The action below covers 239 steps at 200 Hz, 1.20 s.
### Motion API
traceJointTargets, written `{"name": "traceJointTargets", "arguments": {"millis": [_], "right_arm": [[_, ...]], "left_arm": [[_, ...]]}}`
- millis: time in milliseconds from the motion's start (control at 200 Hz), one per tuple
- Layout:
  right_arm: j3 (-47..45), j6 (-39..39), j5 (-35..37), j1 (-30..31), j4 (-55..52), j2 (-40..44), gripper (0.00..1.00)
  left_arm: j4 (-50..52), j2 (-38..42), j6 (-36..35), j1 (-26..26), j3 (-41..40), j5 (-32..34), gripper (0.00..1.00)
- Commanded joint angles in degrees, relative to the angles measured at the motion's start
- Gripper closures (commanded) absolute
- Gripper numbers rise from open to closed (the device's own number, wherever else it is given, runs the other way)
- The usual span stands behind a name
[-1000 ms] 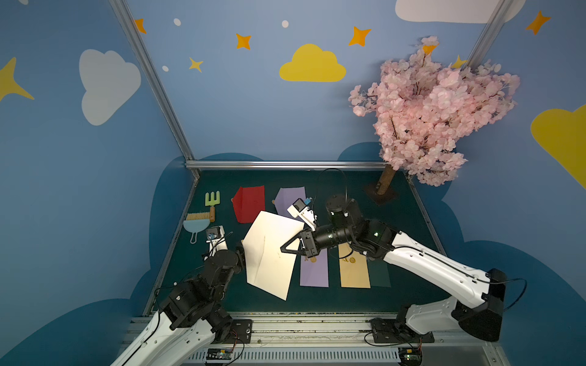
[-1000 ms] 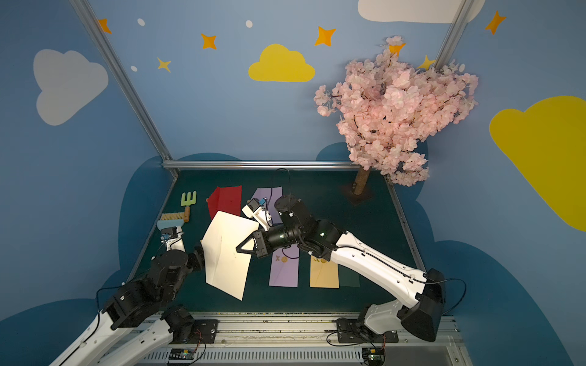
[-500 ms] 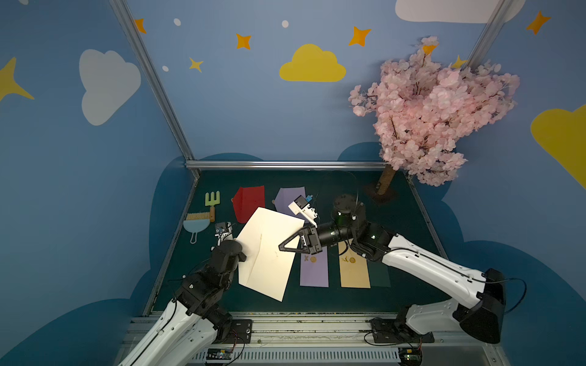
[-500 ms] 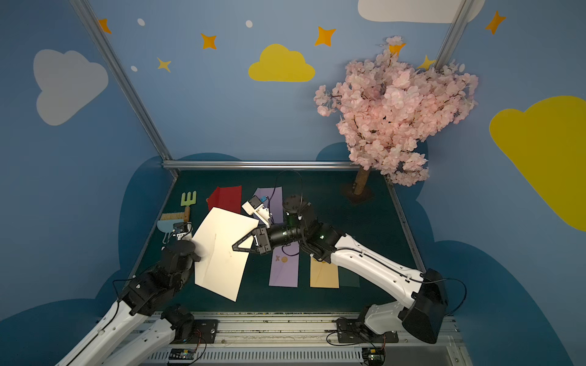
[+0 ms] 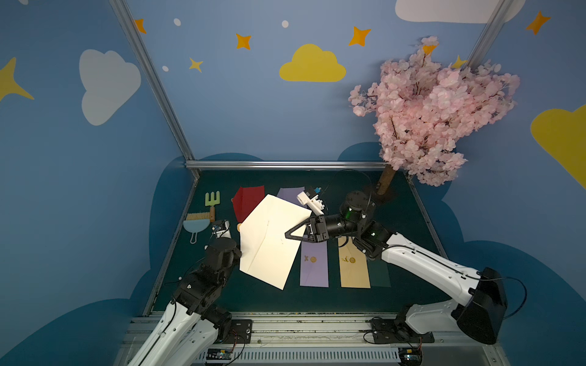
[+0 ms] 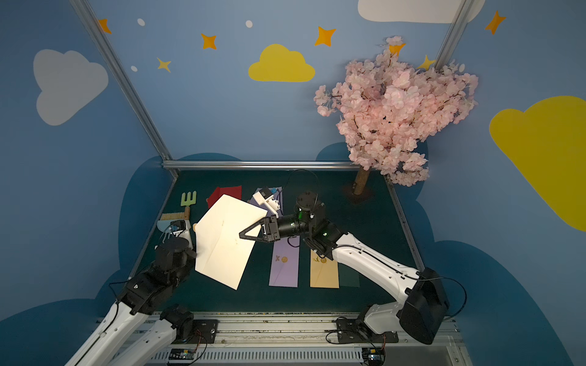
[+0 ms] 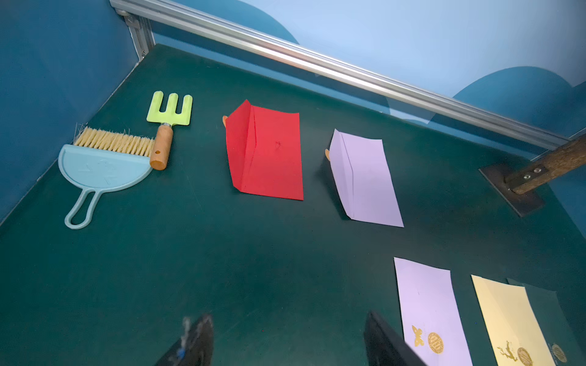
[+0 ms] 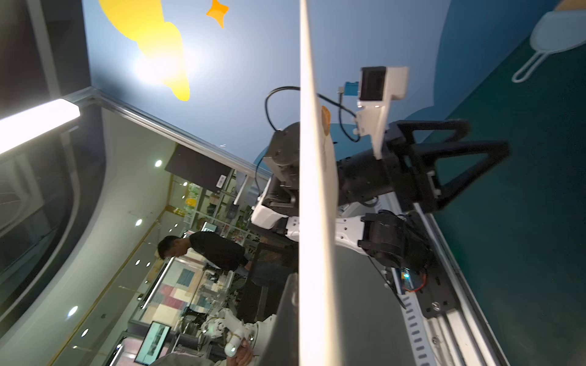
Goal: Open the envelope
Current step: Open the envelope flap on the envelope, then place the envelope at the center of the board.
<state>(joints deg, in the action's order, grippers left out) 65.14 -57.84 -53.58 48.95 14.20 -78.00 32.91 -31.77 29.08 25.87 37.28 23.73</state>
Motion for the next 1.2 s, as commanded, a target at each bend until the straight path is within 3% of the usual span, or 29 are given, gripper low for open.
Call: {"name": "traceJointTargets", "arguments": {"millis": [0,115,280,481,751,906,1071,1191], "right_arm": [[3.5,10.4,2.9,-2.4,-16.0,1.4,1.0],[5.8,17.7,6.5,-5.6,-28.1,1.5,1.0],[6.0,21.5,7.5,-9.6,-33.6,1.9,1.0],[6.1,22.1,6.4,-11.3,-34.3,2.2,1.0],[7.1,20.7,4.0,-11.3,-31.9,2.0,1.0],[7.7,19.5,1.5,-11.3,-29.9,2.2,1.0],[7.4,18.6,0.4,-11.3,-28.2,3.3,1.0],[6.9,17.6,-0.2,-11.3,-26.8,3.4,1.0]], "left_arm": [[0.6,2.3,-0.7,-0.2,1.2,-0.8,0.24],[2.6,3.4,-0.1,-0.3,2.7,-2.0,0.24],[3.1,7.0,0.8,-0.2,3.0,-7.0,0.23],[-6.6,11.9,2.4,-0.4,-0.4,-22.5,0.16],[-24.5,7.4,6.3,-1.9,-5.3,-45.5,0.16],[-33.9,4.8,11.3,-5.5,-7.3,-56.1,0.24],[-39.9,4.5,15.5,-8.9,-8.9,-60.7,0.48],[-42.6,3.2,17.7,-10.2,-9.3,-63.7,0.54]]}}
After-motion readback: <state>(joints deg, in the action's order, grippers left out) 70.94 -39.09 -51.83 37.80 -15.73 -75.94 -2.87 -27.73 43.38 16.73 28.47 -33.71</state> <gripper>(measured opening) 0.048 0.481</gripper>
